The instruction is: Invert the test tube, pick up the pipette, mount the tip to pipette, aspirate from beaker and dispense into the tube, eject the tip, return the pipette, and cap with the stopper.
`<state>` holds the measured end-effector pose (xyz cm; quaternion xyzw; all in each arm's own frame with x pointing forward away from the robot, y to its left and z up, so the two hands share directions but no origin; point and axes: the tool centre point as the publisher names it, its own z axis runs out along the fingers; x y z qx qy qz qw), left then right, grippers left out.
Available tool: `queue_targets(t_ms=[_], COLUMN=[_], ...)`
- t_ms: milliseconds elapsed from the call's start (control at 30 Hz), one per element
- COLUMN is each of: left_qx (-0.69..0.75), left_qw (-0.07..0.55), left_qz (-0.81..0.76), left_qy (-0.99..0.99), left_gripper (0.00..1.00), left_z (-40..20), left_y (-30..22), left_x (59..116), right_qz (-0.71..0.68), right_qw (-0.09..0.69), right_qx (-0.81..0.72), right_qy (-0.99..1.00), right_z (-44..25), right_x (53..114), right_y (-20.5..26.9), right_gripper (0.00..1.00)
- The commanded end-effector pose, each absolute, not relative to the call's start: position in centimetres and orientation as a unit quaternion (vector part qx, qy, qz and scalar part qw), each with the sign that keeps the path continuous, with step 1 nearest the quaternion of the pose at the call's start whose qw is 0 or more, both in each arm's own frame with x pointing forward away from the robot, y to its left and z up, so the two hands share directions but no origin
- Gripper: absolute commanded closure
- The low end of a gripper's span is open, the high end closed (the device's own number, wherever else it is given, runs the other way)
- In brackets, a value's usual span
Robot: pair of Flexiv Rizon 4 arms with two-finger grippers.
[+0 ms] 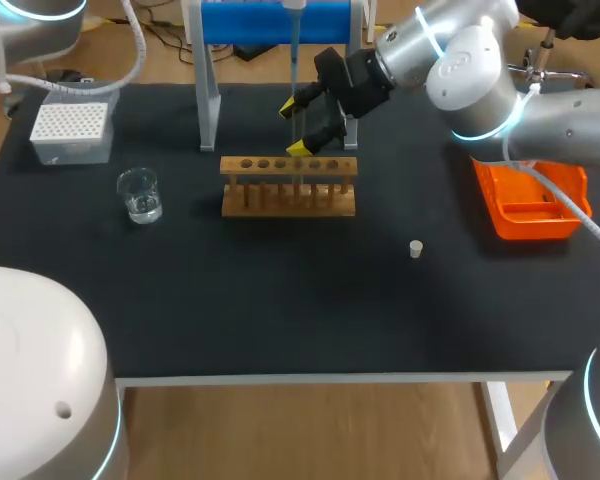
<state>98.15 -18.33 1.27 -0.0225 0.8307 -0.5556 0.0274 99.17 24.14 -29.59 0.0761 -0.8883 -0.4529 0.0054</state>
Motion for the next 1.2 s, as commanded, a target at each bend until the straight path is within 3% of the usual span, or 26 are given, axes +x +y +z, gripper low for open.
queue_targets(t_ms=[33, 1200], left_qx=[-0.022, -0.034], left_qw=[0.026, 0.015], left_qz=[-0.554, -0.558], left_qy=[0.832, 0.829], left_gripper=[1.00, 1.00], left_z=[1.40, 0.47], left_y=[-18.25, -18.17], left_x=[98.14, 98.51], right_qz=[-0.451, -0.451], right_qw=[0.007, 0.007], right_qx=[0.076, 0.076], right_qy=[-0.889, -0.889], right_z=[-29.46, -29.46], right_x=[99.18, 99.18], right_y=[24.06, 24.06], right_gripper=[0.00, 0.00])
